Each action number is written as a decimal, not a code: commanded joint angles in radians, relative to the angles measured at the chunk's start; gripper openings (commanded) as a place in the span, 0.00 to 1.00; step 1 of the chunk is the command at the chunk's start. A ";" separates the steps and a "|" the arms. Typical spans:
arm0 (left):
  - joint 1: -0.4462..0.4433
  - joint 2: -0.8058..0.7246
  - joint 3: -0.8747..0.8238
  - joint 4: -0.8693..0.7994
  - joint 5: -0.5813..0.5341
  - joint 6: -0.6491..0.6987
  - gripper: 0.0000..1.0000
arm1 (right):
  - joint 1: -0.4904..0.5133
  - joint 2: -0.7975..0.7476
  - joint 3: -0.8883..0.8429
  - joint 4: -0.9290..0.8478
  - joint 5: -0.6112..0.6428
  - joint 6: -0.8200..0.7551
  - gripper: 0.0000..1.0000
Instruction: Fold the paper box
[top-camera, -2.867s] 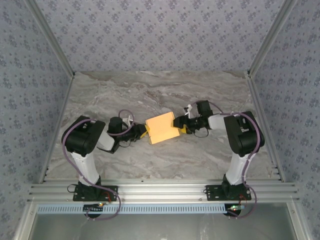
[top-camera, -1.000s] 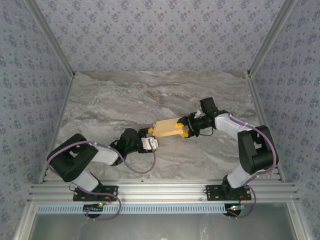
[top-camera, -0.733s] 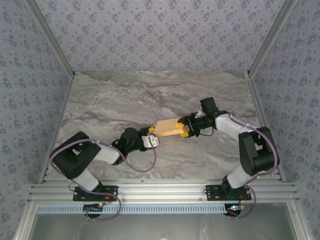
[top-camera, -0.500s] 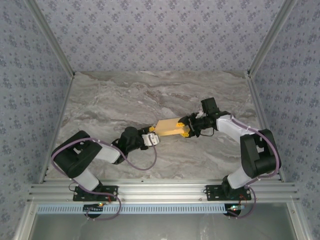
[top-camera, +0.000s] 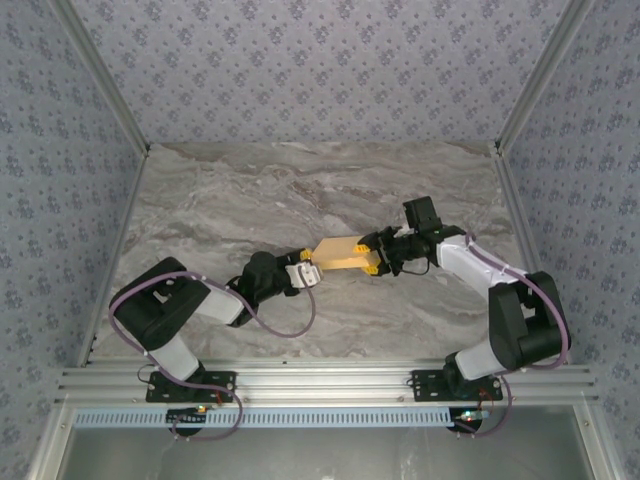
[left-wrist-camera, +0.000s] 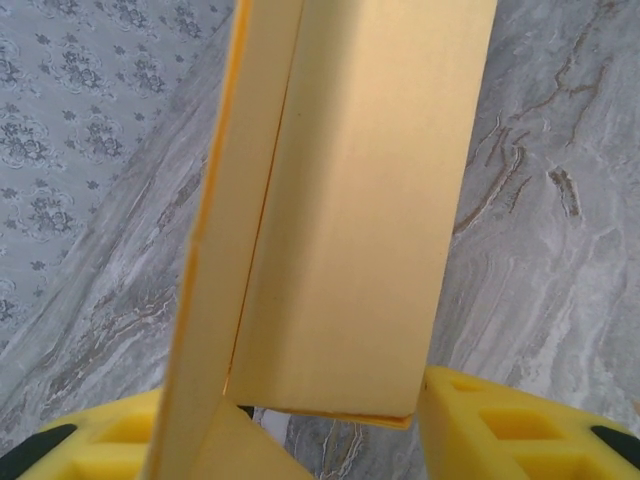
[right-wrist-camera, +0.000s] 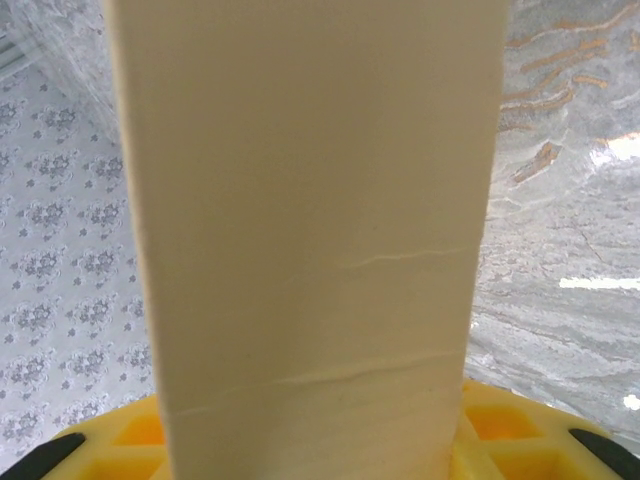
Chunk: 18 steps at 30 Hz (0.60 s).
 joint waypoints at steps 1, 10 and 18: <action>-0.014 0.004 0.060 0.119 0.051 -0.012 0.53 | 0.057 -0.013 -0.017 -0.054 -0.065 0.038 0.31; -0.013 0.045 0.044 0.201 -0.020 0.005 0.80 | 0.075 -0.033 -0.007 -0.083 -0.041 0.050 0.26; 0.026 0.021 0.021 0.205 0.039 -0.010 0.68 | 0.088 -0.040 -0.017 -0.088 -0.032 0.056 0.21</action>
